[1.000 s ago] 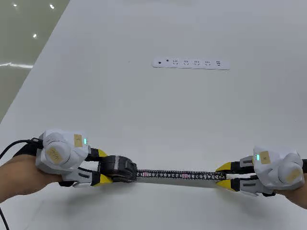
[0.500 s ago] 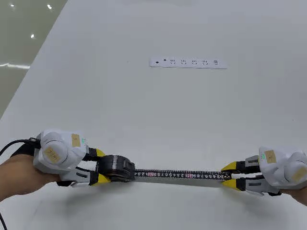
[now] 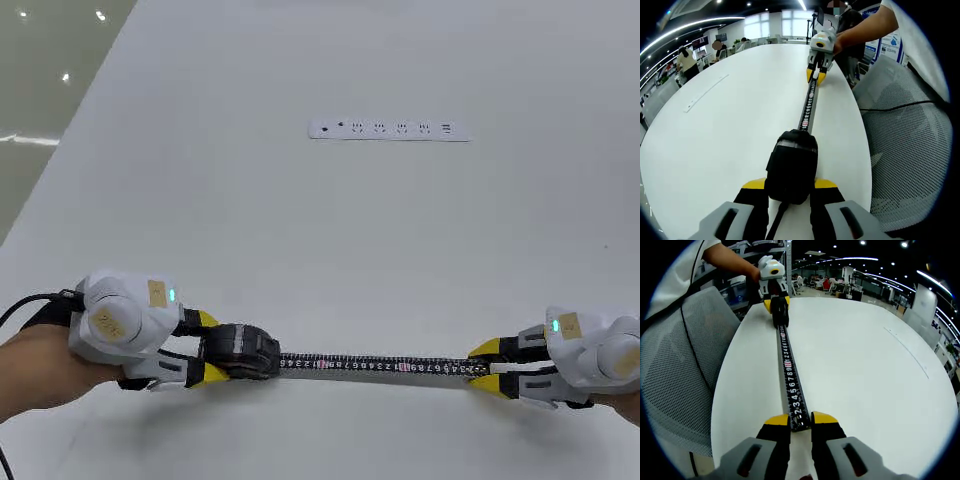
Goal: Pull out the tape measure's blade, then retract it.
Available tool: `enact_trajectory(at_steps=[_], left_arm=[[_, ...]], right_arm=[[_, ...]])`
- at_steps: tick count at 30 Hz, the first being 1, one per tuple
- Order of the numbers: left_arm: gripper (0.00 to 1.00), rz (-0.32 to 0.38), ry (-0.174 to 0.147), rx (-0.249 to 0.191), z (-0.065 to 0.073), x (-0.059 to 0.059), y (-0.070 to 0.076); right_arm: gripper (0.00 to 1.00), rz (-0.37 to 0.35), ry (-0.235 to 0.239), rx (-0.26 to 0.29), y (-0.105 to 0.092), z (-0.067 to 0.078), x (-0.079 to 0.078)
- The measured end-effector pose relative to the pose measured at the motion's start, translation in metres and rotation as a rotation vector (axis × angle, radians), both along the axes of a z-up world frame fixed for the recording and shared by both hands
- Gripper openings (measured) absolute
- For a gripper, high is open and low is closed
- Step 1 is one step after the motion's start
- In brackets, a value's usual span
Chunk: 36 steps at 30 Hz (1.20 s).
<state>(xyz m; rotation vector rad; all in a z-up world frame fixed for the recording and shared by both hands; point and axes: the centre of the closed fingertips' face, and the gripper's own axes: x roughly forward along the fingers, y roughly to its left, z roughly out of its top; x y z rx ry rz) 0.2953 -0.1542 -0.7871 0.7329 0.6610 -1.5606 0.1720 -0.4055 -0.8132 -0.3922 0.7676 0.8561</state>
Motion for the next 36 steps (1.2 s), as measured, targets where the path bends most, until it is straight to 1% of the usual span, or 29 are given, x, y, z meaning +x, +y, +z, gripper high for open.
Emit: enact_trajectory(at_steps=[4, 7, 8, 9, 10, 11, 14, 16, 28, 33, 36], left_arm=[[0.29, 0.002, -0.006, 0.007, 0.0000, -0.0005, -0.0005], [0.29, 0.009, -0.005, 0.010, 0.0001, -0.0006, -0.0004], [0.29, 0.016, -0.003, 0.010, 0.0003, -0.0006, -0.0006], [0.30, 0.049, 0.025, 0.004, 0.0009, -0.0020, -0.0014], [0.30, 0.036, 0.011, 0.005, 0.0009, -0.0006, -0.0015], [0.30, 0.035, 0.005, 0.003, 0.0005, -0.0007, -0.0015], [0.30, 0.032, 0.001, 0.003, 0.0003, -0.0011, -0.0012], [0.30, 0.030, -0.003, 0.001, 0.0002, -0.0011, -0.0011], [0.30, 0.030, -0.004, 0.011, -0.0005, -0.0005, -0.0018], [0.31, 0.031, -0.001, 0.013, -0.0010, -0.0007, -0.0012], [0.31, 0.040, 0.004, 0.016, -0.0008, 0.0000, -0.0016]], right_arm=[[0.13, -0.010, 0.016, 0.003, 0.0004, -0.0024, 0.0009], [0.14, -0.017, 0.027, 0.005, 0.0007, -0.0031, 0.0011], [0.14, -0.021, 0.024, 0.006, 0.0001, -0.0027, 0.0023], [0.14, -0.021, 0.027, 0.007, 0.0001, -0.0027, 0.0020], [0.14, -0.023, 0.033, 0.010, 0.0008, -0.0028, 0.0015], [0.14, -0.023, 0.034, 0.012, 0.0013, -0.0027, 0.0010], [0.14, -0.030, 0.045, 0.026, 0.0030, -0.0034, -0.0008], [0.15, -0.022, 0.039, 0.017, 0.0030, -0.0038, -0.0009], [0.16, -0.024, 0.041, 0.018, 0.0041, -0.0036, -0.0014], [0.17, -0.020, 0.051, 0.016, 0.0053, -0.0027, -0.0039], [0.18, -0.030, 0.046, 0.021, 0.0046, -0.0010, -0.0029]])
